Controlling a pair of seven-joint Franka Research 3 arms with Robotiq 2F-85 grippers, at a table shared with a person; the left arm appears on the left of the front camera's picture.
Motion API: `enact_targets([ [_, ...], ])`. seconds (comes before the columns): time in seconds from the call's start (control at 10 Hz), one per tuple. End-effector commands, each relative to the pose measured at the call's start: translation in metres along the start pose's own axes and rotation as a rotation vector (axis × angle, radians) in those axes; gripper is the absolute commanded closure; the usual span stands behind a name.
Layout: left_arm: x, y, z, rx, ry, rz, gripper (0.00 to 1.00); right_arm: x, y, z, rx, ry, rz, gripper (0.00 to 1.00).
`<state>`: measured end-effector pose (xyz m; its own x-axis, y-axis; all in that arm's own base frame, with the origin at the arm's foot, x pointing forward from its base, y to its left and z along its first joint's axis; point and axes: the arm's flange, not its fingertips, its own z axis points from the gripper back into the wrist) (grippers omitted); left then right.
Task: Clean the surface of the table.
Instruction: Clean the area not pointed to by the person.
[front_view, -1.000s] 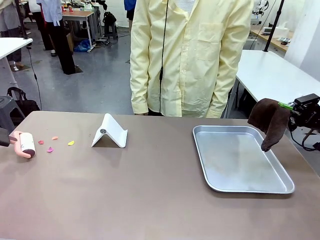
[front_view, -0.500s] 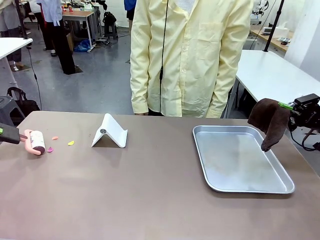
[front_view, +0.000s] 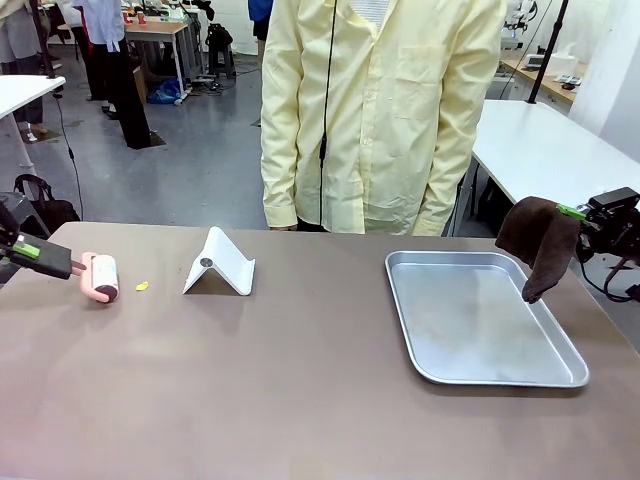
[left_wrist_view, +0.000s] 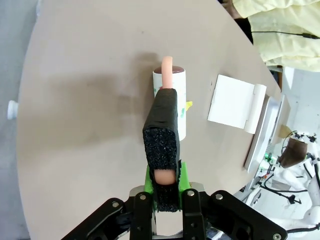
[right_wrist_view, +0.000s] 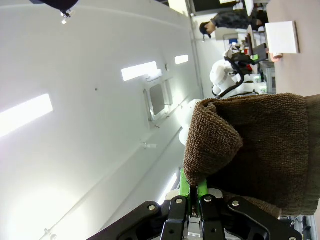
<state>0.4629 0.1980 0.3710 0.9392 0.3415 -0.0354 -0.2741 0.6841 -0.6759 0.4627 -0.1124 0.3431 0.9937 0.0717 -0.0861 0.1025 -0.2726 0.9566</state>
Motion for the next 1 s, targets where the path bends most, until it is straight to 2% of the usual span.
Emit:
enact_targets([
  [0.0, 0.016, -0.005, -0.015, 0.037, 0.033, 0.009, 0.8, -0.002, 0.003, -0.001, 0.014, 0.012, 0.018, 0.94],
  [0.3, 0.037, -0.027, -0.036, 0.043, 0.093, -0.003, 0.8, -0.002, 0.003, -0.001, 0.014, 0.012, 0.018, 0.94],
  [0.7, 0.042, -0.053, -0.082, 0.088, 0.154, -0.026, 0.8, -0.002, 0.003, -0.001, 0.014, 0.012, 0.018, 0.94],
  [0.9, 0.041, -0.062, -0.084, 0.039, 0.164, -0.02, 0.8, -0.002, 0.003, -0.001, 0.014, 0.012, 0.018, 0.94],
])
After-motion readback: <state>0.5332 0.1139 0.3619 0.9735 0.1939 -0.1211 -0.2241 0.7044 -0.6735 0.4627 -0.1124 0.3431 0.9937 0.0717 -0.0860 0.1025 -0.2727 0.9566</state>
